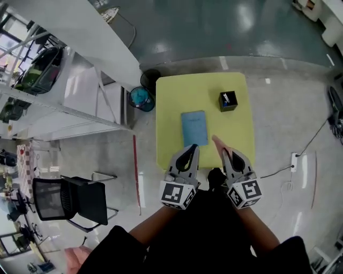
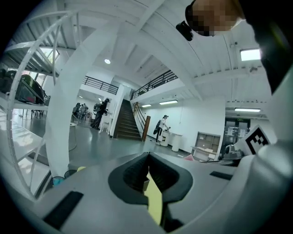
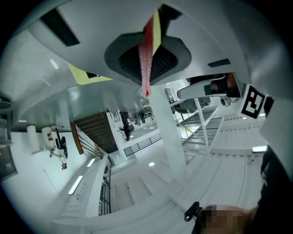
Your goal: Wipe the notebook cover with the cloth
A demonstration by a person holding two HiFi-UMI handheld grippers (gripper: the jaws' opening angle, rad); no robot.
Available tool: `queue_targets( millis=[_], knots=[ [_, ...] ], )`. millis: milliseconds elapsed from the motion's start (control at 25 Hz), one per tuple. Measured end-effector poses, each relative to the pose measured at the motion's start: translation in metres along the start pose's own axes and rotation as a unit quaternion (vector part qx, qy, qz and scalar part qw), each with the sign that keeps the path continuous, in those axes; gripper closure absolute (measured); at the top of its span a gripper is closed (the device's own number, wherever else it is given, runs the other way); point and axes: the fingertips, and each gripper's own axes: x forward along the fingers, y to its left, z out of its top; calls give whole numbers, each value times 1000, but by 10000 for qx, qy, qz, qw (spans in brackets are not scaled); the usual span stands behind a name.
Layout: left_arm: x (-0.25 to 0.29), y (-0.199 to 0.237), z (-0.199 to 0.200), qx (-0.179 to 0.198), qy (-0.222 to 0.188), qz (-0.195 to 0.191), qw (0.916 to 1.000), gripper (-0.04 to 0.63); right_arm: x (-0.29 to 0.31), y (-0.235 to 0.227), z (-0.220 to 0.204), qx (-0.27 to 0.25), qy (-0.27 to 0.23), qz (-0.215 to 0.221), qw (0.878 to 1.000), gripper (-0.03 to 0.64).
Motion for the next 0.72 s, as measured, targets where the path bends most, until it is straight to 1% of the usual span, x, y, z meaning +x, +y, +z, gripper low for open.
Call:
queue_targets(
  millis=[80, 120, 200, 280, 360, 520, 640, 720],
  knots=[
    [-27, 4, 11, -186, -149, -88, 9997, 580, -4, 41, 1, -353, -30, 48, 9994, 578],
    [-41, 5, 15, -221, -217, -150, 9994, 580, -5, 60, -2, -399, -37, 41, 9992, 578],
    [-70, 9, 21, -124, -314, -218, 9992, 580, -7, 98, -12, -299, -21, 2, 9995, 578],
    [-98, 16, 21, -6, -309, -149, 9994, 580, -12, 132, -21, -168, 27, -19, 9999, 578],
    [-120, 23, 21, 28, -275, -69, 9996, 580, -19, 160, -25, -227, 40, -17, 9997, 578],
    [-162, 31, 21, 45, -229, 72, 9997, 580, -30, 198, -18, -555, -47, -76, 9984, 578],
    [-192, 31, 29, 16, -415, 239, 9989, 580, -38, 221, -11, -787, -177, -49, 9967, 578],
    [-206, 28, 33, 90, -512, 352, 9980, 580, -43, 231, -8, -857, -232, 45, 9960, 578]
  ],
)
